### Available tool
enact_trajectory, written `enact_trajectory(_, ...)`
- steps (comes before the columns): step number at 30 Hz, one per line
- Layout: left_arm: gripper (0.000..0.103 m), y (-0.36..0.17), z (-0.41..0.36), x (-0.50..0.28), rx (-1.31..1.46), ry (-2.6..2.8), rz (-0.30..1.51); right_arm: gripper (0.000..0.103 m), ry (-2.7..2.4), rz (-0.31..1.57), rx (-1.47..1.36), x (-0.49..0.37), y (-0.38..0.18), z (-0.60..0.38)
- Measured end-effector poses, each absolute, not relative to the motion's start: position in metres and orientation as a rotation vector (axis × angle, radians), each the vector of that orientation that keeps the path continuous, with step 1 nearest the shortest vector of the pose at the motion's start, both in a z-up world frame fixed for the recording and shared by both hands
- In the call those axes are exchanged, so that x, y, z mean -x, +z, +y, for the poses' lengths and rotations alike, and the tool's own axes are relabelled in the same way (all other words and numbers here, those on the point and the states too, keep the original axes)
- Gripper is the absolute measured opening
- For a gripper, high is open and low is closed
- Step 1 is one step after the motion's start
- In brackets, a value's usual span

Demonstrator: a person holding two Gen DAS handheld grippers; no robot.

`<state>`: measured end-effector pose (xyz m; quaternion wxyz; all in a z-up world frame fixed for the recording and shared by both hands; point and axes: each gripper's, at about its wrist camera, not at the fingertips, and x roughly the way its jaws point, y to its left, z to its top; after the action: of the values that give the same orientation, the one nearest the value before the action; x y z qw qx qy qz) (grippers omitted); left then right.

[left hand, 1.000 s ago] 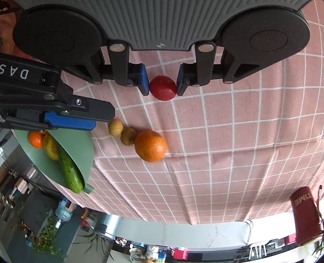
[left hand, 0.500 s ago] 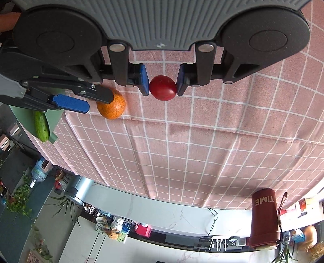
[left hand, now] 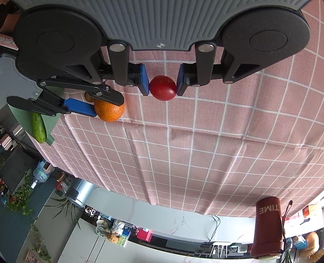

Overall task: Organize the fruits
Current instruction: 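Grasp the red cherry tomato with the left tool while the right tool grasps an orange, then lower tomato and orange into the colander while both tools open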

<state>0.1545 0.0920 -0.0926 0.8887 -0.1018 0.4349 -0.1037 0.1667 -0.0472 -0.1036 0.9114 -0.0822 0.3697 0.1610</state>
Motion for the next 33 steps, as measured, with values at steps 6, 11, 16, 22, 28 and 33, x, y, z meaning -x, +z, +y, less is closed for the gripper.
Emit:
enact_trajectory(6,0.032,-0.094,0.093,-0.155,0.213,-0.216,0.909,0.043,0.331,0.759,0.199,-0.167,-0.108,-0.044)
enact_trajectory(11,0.032,-0.089,0.092,-0.152,0.204,-0.217,0.889,0.041,0.335,0.75,0.188,-0.164,-0.106,-0.046)
enact_trajectory(16,0.032,-0.081,0.091,-0.145,0.208,-0.219,0.861,0.041,0.346,0.713,0.171,-0.153,-0.094,-0.046)
enact_trajectory(22,0.032,-0.067,0.084,-0.134,0.223,-0.262,0.827,0.041,0.33,0.711,0.125,-0.133,-0.077,-0.055)
enact_trajectory(28,0.032,-0.048,0.066,-0.121,0.2,-0.289,0.803,0.041,0.309,0.703,0.065,-0.113,-0.048,-0.079)
enact_trajectory(33,0.032,-0.03,0.044,-0.112,0.178,-0.32,0.783,0.041,0.296,0.699,0.061,-0.098,-0.025,-0.105)
